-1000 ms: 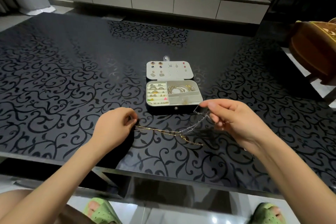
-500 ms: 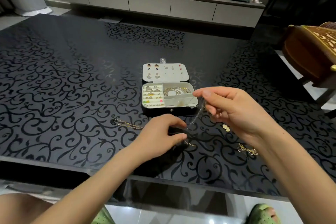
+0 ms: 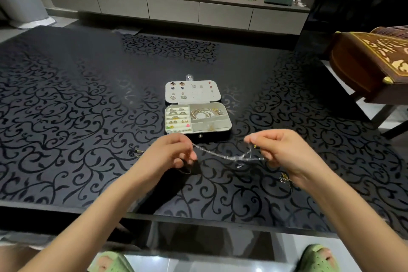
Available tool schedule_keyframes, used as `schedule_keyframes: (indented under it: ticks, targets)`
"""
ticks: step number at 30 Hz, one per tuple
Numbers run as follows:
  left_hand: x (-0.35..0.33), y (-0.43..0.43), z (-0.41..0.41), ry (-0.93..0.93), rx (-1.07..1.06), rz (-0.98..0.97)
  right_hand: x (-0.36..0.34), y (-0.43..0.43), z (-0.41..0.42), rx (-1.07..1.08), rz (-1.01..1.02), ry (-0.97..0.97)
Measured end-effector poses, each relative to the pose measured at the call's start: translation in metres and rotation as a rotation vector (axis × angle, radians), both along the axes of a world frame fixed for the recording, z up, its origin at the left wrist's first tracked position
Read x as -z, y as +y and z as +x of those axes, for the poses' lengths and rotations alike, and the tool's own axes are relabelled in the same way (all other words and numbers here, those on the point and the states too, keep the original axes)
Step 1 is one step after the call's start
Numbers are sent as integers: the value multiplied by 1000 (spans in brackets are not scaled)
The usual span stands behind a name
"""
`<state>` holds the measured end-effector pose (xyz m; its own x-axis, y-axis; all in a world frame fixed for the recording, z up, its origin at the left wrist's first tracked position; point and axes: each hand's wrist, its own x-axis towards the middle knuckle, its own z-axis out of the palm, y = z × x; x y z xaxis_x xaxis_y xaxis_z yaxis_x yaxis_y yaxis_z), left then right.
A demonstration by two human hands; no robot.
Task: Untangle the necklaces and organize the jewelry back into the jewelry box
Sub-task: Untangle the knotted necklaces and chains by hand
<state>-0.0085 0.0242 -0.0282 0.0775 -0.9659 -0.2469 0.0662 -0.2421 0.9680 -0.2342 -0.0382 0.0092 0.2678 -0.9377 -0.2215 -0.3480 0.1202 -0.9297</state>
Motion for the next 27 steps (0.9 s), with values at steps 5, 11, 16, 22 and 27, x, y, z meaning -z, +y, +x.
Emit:
schedule_keyframes:
  ticks: [5, 11, 16, 22, 27]
  targets:
    - [-1, -2, 11, -118, -95, -32, 23, 6, -11, -2, 72, 91]
    - [3, 3, 23, -331, -147, -70, 29, 15, -14, 6, 76, 106]
    - [14, 4, 28, -545, -229, -43, -1, 24, -17, 52, -79, -27]
    - [23, 6, 27, -737, -208, -6, -40, 29, -15, 53, -226, -264]
    - [23, 3, 27, -799, -173, 22, -49, 24, -13, 68, -182, -431]
